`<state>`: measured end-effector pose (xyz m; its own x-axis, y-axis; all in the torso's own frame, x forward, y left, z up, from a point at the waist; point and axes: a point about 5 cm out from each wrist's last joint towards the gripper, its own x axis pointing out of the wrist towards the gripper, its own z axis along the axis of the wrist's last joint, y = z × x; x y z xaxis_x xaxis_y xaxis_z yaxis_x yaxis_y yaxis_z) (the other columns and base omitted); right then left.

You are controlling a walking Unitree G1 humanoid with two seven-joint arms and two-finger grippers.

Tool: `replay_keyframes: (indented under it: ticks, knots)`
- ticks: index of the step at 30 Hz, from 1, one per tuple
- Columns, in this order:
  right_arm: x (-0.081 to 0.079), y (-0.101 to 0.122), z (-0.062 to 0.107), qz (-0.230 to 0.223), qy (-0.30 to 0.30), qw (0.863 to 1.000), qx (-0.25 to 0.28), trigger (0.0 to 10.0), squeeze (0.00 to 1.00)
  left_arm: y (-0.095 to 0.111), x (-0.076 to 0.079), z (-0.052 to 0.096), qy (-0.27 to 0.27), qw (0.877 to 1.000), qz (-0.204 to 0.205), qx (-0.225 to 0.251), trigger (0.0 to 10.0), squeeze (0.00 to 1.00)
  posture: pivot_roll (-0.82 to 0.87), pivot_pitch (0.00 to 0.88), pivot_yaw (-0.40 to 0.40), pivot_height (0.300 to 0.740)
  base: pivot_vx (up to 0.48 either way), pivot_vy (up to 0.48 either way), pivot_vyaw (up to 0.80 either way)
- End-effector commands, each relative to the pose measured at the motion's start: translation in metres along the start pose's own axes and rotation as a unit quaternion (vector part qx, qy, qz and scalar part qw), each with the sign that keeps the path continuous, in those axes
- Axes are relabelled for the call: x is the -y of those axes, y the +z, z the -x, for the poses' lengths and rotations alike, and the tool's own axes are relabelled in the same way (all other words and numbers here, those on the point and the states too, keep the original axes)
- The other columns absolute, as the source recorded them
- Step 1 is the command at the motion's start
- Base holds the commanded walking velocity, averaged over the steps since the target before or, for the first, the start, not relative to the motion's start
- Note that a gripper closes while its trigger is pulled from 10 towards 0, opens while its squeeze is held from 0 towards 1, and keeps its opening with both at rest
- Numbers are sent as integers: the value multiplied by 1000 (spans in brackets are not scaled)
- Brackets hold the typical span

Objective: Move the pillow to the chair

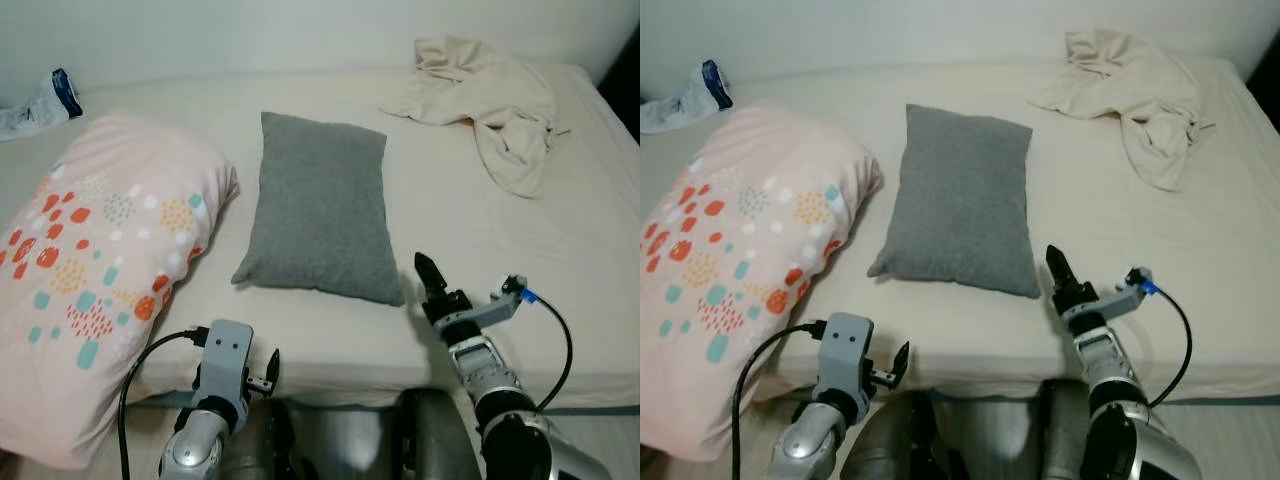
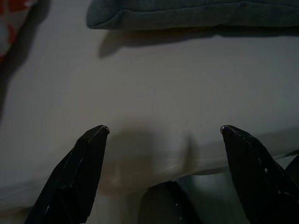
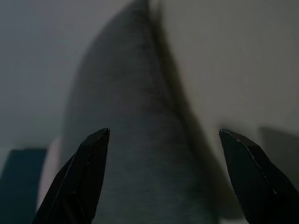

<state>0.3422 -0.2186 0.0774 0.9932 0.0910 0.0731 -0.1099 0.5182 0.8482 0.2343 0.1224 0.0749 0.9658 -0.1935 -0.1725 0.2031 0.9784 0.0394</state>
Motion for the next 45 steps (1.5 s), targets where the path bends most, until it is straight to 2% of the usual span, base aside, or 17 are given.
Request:
replay_keyframes:
  ticks: [1,2,3,4,7,9,13,17,21,22,23,30,35,37,40,44,45]
  knots:
    - [10,-12,7,-10,-45,999,-20,10000,1000,-8,-4,9,-1,1000,-2,-24,10000,0,321,414,147,621,0,0,0]
    - [10,-12,6,-10,-52,998,-21,10000,1000,-7,-4,12,-2,1000,-3,-25,10000,0,332,422,153,621,0,0,0]
    - [9,-12,4,-11,-55,998,-22,10000,886,-6,-4,14,-3,1000,-4,-27,10000,0,338,427,156,621,0,0,0]
    - [3,-12,-1,-11,-45,999,-27,10000,0,-4,-4,19,-4,1000,-5,-28,10000,0,354,439,164,621,0,0,0]
    - [-4,-15,-7,-11,-30,999,-35,10000,0,-2,-5,22,-4,1000,-5,-29,10000,0,366,449,170,621,0,0,0]
    - [-17,-19,-16,-6,-4,999,-48,10000,0,1,-6,30,-2,999,-6,-31,10000,0,382,463,178,621,0,0,0]
    - [-27,-21,-23,2,13,998,-56,10000,0,4,-7,35,-2,999,-6,-33,10000,0,394,480,187,621,0,0,0]
    - [-33,-24,-27,7,16,998,-65,10000,0,5,-7,40,-1,999,-5,-39,10000,0,395,492,189,621,0,0,0]
    - [-37,-33,-30,31,5,995,-96,10000,0,6,-6,43,-2,999,-4,-43,10000,0,388,495,185,621,0,0,0]
    - [-37,-37,-30,45,-4,993,-108,5333,0,6,-5,43,-3,999,-3,-45,10000,0,383,496,180,621,0,0,0]
    - [-40,-39,-31,49,5,992,-113,0,0,7,-4,43,-3,999,-2,-47,10000,0,378,495,176,621,0,0,0]
    - [-46,-47,-32,68,29,989,-132,0,0,7,-3,35,2,999,3,-44,10000,0,342,467,145,621,0,0,0]
    - [-40,-59,-22,108,50,979,-168,0,0,6,-1,19,5,999,12,-32,10000,0,270,390,89,621,0,0,0]
    - [-39,-60,-21,111,53,978,-171,0,0,6,0,17,5,999,13,-31,10000,0,270,390,89,621,0,0,0]
    - [-38,-65,-16,115,65,974,-182,0,0,7,-1,3,10,999,23,-21,10000,0,226,323,55,621,0,0,0]
    - [-49,-69,-17,117,110,969,-188,0,0,12,-3,-19,18,999,39,0,10000,0,166,220,17,621,0,0,0]
    - [-49,-69,-17,117,110,969,-188,0,0,12,-3,-19,18,999,39,0,10000,0,166,220,17,621,0,0,0]
